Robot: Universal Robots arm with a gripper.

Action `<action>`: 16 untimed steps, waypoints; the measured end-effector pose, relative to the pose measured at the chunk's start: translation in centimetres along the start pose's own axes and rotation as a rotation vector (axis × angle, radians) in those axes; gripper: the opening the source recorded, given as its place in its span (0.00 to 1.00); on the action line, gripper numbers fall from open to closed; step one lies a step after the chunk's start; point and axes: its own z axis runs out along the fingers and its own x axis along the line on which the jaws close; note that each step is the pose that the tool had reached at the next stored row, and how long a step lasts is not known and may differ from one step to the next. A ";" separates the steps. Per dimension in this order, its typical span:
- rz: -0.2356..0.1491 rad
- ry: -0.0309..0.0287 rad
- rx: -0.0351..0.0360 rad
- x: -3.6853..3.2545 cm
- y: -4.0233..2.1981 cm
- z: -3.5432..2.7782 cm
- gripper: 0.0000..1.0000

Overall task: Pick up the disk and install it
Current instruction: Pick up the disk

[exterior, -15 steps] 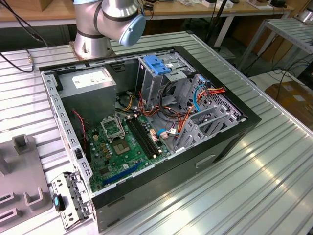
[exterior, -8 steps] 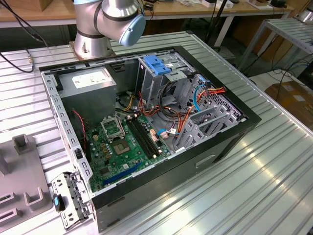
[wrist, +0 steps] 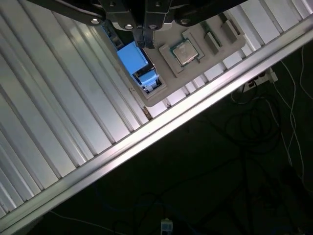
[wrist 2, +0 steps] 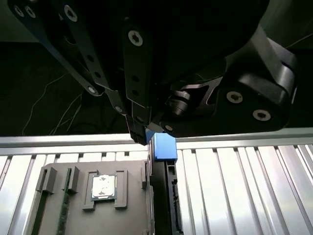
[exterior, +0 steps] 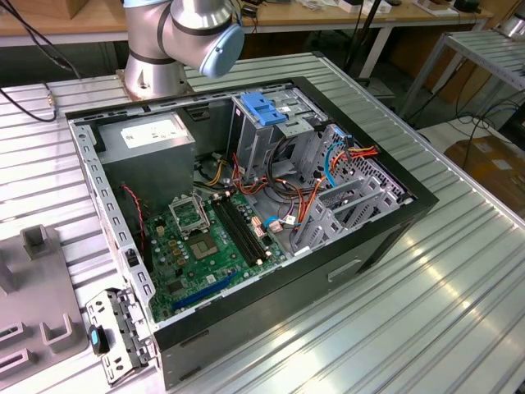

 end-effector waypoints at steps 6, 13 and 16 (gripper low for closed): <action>-0.059 0.0022 0.0002 0.00 0.00 0.00 0.11; -0.066 0.0024 0.0002 0.00 0.00 0.00 0.11; -0.069 0.0025 0.0003 0.00 0.00 0.00 0.11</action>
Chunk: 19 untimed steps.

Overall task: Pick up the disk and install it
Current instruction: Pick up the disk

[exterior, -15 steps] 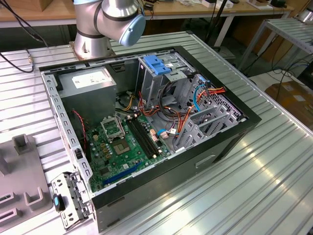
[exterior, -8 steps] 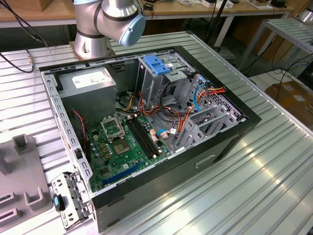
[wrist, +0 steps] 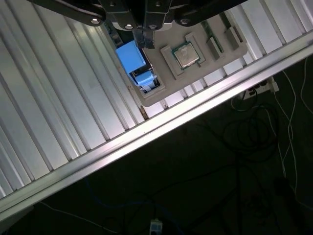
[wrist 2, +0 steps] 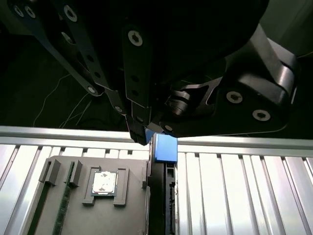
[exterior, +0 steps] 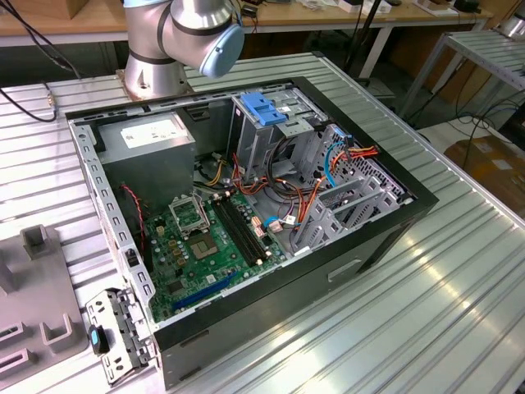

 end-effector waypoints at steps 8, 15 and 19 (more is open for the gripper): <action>-0.153 0.0057 0.0004 0.00 0.00 0.00 0.11; -0.253 0.0086 0.0065 0.00 0.00 0.15 0.11; -0.271 0.0030 0.0243 0.00 -0.02 0.35 0.17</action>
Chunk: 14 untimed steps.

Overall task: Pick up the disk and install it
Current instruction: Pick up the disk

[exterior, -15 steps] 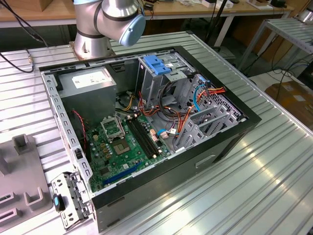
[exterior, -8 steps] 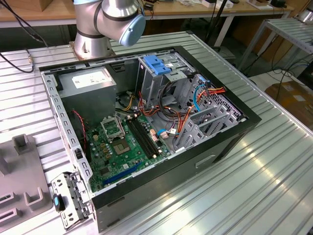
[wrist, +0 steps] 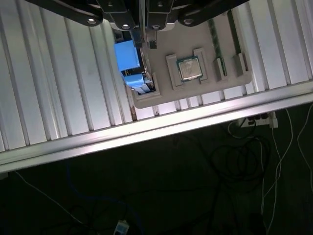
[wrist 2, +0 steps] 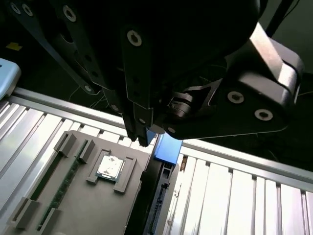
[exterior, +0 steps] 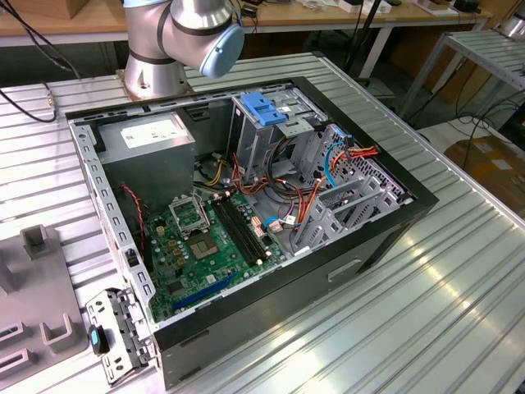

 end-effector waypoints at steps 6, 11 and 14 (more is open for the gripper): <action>-0.102 0.0011 0.0008 0.00 0.00 0.18 0.42; -0.125 0.0013 0.0008 0.00 0.00 0.21 0.49; -0.129 0.0013 0.0008 0.00 0.00 0.22 0.49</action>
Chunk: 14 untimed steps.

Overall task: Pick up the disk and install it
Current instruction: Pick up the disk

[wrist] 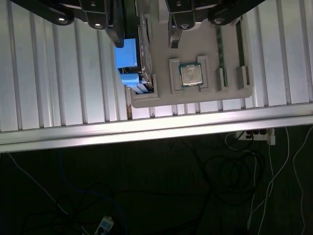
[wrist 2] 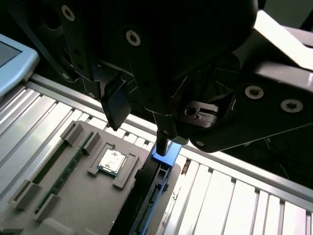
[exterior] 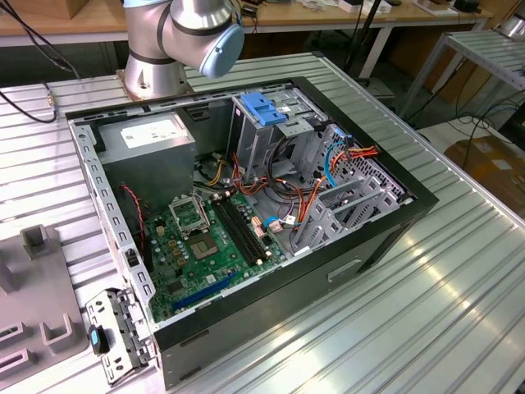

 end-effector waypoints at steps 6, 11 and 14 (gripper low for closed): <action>-0.001 0.0000 0.0000 0.00 0.00 0.00 0.49; -0.003 0.0001 0.0000 0.00 0.00 0.03 0.49; -0.010 0.0001 0.0001 -0.12 0.02 0.26 0.49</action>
